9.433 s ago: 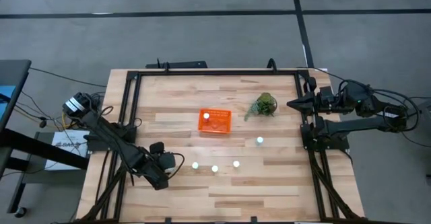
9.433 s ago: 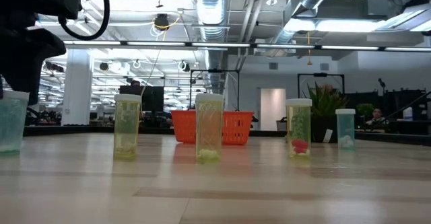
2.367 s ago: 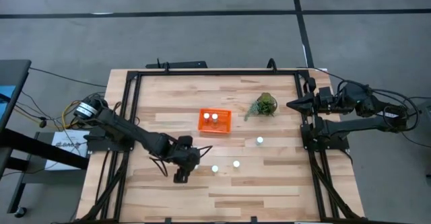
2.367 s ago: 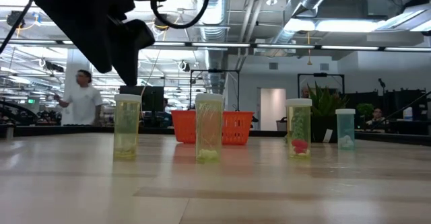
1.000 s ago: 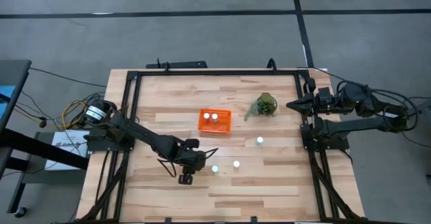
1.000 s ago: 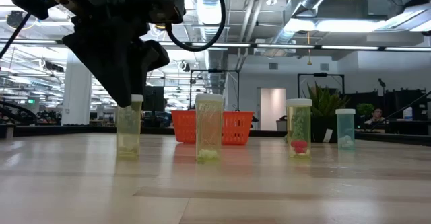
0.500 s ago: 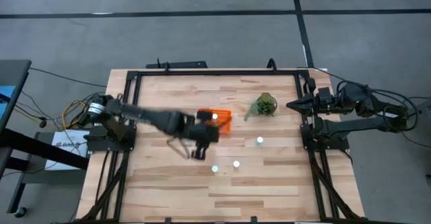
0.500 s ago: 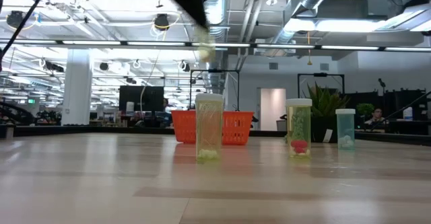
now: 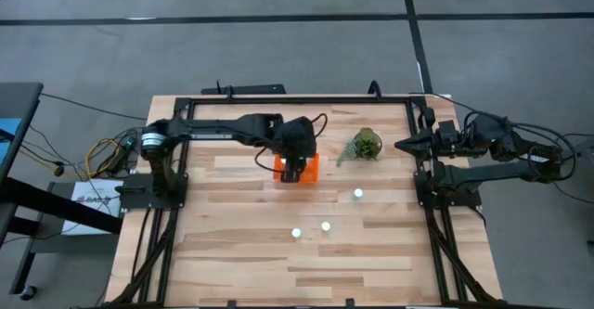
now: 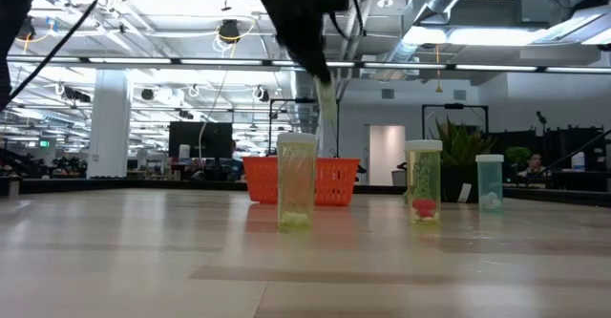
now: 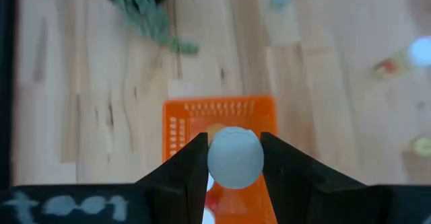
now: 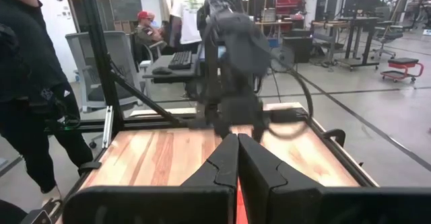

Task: Pick and place pill bottles into a basket
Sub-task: Put the left yellow pill bottle into the orange bin

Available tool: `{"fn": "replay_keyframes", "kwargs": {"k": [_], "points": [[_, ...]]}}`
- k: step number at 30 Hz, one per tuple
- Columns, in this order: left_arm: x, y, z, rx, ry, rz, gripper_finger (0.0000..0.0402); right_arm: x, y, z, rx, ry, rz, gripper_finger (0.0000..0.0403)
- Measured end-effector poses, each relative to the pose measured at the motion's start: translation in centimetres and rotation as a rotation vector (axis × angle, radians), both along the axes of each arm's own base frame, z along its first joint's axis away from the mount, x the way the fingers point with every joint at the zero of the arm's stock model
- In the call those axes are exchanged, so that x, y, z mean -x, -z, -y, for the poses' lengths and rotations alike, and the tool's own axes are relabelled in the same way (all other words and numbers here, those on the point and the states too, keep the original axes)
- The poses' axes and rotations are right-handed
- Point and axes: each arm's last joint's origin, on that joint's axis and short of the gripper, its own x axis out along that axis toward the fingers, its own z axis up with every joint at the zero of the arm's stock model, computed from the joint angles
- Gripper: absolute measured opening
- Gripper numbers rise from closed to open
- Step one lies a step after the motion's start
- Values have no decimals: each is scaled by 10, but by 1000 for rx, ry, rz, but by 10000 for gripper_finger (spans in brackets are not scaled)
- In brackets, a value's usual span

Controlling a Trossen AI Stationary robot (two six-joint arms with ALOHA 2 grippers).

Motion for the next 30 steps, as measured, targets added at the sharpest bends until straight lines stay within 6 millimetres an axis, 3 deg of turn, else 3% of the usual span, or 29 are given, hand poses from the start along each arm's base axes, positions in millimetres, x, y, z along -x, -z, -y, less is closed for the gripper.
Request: {"fn": "replay_keyframes", "kwargs": {"k": [6, 14, 25, 30], "points": [[-13, 34, -22, 36, -13, -66, 111, 0, 0, 0, 0, -1, -1, 0], [-31, 67, -27, 48, 25, -135, 111, 0, 0, 0, 0, 0, -1, 0], [-36, 65, -37, 68, 30, -104, 112, 0, 0, 0, 0, 0, -1, 0], [-37, 74, -37, 78, 30, -130, 112, 0, 0, 0, 0, 0, -1, 0]]}}
